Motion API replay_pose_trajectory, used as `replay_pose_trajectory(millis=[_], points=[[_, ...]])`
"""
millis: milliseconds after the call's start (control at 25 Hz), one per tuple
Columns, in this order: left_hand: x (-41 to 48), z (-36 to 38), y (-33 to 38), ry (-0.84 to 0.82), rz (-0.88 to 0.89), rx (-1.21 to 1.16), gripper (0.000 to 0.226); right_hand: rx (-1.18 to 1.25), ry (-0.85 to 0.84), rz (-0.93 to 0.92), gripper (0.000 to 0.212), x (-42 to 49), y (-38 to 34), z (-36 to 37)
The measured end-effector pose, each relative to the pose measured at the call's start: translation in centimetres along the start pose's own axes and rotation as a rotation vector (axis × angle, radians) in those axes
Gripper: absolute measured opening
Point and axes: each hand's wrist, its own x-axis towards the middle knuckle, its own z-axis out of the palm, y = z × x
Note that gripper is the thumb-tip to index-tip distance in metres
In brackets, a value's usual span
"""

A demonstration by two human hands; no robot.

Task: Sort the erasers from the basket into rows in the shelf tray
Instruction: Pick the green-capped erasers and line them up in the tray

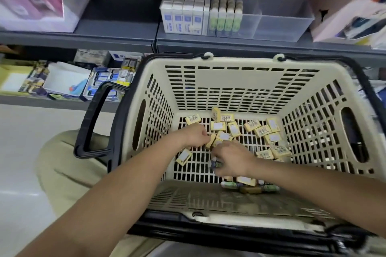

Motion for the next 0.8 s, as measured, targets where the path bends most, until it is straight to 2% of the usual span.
replay_pose_trajectory(millis=[80, 160, 200, 280, 360, 440, 520, 600, 640, 720, 800], points=[[-0.4, 0.4, 0.3, -0.178, -0.18, -0.283, 0.054, 0.297, 0.097, 0.026, 0.033, -1.1, 0.8, -1.7], [-0.7, 0.9, 0.9, -0.413, -0.311, -0.635, 0.08, 0.488, 0.168, -0.017, 0.036, -1.9, 0.9, -2.8], [-0.7, 1.1, 1.2, -0.489, -0.324, -0.797, 0.082, 0.521, 0.186, -0.049, 0.036, -2.1, 0.7, -3.1], [-0.8, 1.4, 1.7, -0.493, -0.302, -1.009, 0.067, 0.533, 0.221, -0.088, 0.036, -2.4, 0.7, -3.5], [-0.8, 1.4, 1.9, -0.389, -0.27, -1.012, 0.042, 0.597, 0.253, -0.067, 0.035, -2.8, 1.4, -3.8], [-0.7, 1.1, 1.5, -0.325, -0.263, -1.014, 0.029, 0.578, 0.27, -0.027, 0.022, -3.3, 2.5, -3.6], [-0.5, 0.8, 1.0, -0.319, -0.252, -1.045, 0.023, 0.4, 0.085, 0.008, 0.009, -3.5, 3.4, -2.7], [-0.3, 0.9, 0.8, -0.303, -0.251, -1.032, 0.019, 0.226, -0.225, 0.027, 0.014, -3.6, 3.2, -1.1], [-0.2, 1.0, 0.7, -0.294, -0.255, -1.015, 0.018, 0.152, -0.326, 0.022, 0.018, -3.6, 2.9, -0.4], [0.0, 1.4, 0.7, -0.288, -0.261, -0.971, 0.018, 0.031, -0.386, -0.004, 0.024, -3.6, 2.4, 0.5], [0.0, 1.8, 0.7, -0.296, -0.26, -0.924, 0.018, -0.081, -0.371, -0.046, 0.023, -3.6, 2.1, 1.1]])
